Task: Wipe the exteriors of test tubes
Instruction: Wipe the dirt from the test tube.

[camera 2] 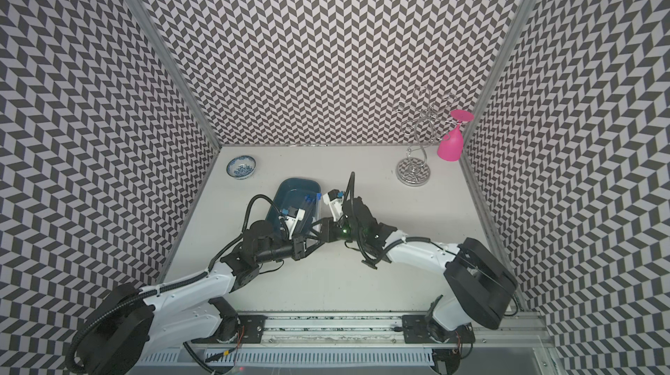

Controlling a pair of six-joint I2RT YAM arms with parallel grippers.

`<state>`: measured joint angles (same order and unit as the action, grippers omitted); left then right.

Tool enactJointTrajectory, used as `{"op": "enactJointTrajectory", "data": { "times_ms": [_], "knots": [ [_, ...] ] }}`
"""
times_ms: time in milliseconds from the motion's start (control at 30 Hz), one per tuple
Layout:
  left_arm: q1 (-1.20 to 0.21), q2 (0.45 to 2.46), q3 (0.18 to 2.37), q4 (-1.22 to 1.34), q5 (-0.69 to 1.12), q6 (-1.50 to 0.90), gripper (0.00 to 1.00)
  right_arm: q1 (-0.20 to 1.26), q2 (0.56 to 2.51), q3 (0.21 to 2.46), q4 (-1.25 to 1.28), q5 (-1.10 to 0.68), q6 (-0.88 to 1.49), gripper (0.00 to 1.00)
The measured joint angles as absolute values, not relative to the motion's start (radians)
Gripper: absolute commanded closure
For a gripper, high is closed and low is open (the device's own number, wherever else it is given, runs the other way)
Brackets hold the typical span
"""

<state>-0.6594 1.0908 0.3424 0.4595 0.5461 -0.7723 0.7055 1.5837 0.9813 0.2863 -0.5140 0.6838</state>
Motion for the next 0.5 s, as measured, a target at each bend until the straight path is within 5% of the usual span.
{"op": "enactJointTrajectory", "data": {
  "times_ms": [500],
  "knots": [
    [-0.661,1.118,0.344,0.460,0.570,-0.746,0.83,0.850,1.465,0.767,0.275,-0.337,0.745,0.85]
  ]
}}
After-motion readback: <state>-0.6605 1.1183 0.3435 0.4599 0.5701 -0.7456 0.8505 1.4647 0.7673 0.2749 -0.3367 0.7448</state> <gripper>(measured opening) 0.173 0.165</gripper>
